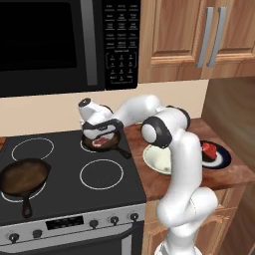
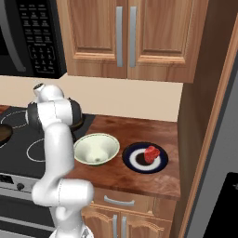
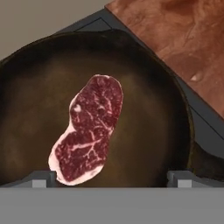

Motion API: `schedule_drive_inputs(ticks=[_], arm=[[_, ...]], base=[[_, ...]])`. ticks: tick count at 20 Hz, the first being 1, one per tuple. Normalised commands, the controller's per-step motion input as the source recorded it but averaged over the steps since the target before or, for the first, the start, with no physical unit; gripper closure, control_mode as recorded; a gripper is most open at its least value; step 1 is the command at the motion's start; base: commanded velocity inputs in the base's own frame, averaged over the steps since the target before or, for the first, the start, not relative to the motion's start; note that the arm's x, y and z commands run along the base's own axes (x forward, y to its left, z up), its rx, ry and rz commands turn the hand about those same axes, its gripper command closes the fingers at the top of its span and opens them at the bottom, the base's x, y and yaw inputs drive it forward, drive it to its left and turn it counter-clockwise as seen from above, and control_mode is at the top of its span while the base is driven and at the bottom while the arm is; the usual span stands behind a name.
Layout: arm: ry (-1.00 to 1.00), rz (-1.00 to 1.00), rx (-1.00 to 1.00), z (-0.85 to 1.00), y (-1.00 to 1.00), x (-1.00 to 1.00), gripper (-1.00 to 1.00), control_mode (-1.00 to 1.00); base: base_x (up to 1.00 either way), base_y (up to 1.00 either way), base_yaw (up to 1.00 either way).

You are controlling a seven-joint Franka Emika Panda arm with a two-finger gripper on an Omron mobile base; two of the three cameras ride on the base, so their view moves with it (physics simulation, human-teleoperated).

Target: Place one of the steaks on the plate and the other in the bowl. Then place the bowl in the fridge.

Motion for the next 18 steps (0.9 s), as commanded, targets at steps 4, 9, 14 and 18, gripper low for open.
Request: schedule_drive_inputs(ticks=[4,9,14,18], arm=[[0.0,0.0,0.0,-0.13,0.0,0.18,-1.0,-1.0],[0.01,0.0,0.0,-0.24,0.0,0.19,-1.0,-1.0],[0.01,0.0,0.01,-0.41,0.0,0.18,-1.0,-1.0],[0.04,-0.02,0.0,-0.3,-0.14,0.03,-1.0,-1.0]], base=[[0.0,0.0,0.0],[0.0,0.0,0.0],[0.0,0.0,0.0],[0.0,0.0,0.0]])
